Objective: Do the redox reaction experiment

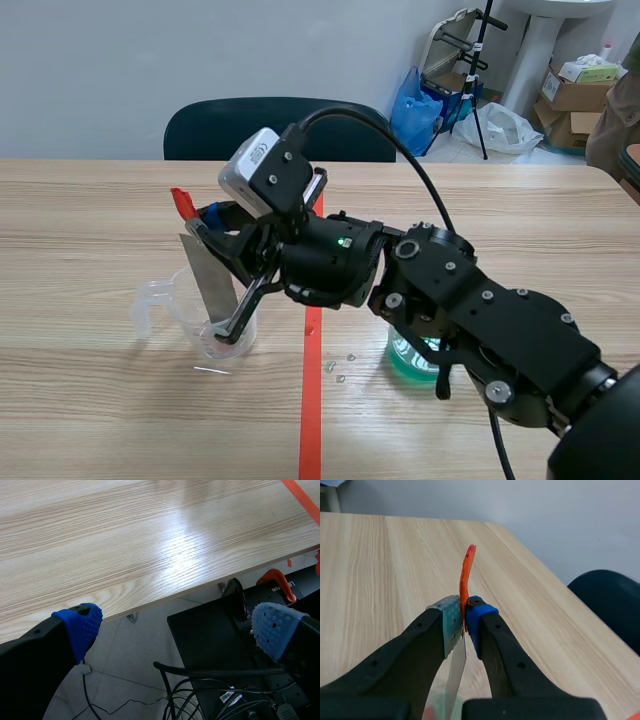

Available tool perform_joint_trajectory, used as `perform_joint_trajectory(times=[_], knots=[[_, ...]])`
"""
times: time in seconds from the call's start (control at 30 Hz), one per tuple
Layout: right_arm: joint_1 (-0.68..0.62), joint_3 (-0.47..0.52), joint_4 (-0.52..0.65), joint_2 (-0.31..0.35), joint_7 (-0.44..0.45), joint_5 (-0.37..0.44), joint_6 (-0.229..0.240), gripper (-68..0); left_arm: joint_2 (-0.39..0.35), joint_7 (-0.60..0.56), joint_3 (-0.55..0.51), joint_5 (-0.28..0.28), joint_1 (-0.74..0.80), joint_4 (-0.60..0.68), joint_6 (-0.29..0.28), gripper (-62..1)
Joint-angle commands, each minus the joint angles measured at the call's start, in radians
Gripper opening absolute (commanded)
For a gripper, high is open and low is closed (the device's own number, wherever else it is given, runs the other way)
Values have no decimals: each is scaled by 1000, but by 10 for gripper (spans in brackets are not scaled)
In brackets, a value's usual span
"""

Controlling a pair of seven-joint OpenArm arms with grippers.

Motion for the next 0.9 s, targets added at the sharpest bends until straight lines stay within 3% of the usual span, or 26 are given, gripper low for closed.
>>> perform_joint_trajectory(times=[0.0, 0.13, 0.87], knots=[[31, 2, 2, -14, 32, 3, -21, -662, 8, -17, 1, -6, 1, 12, -5, 14], [37, 2, -4, -18, 48, -51, -28, -662, 8, -16, 1, -6, 1, 12, -5, 14], [40, 2, -4, -14, 36, -55, -27, -662, 8, -17, 1, -6, 1, 12, -5, 14]])
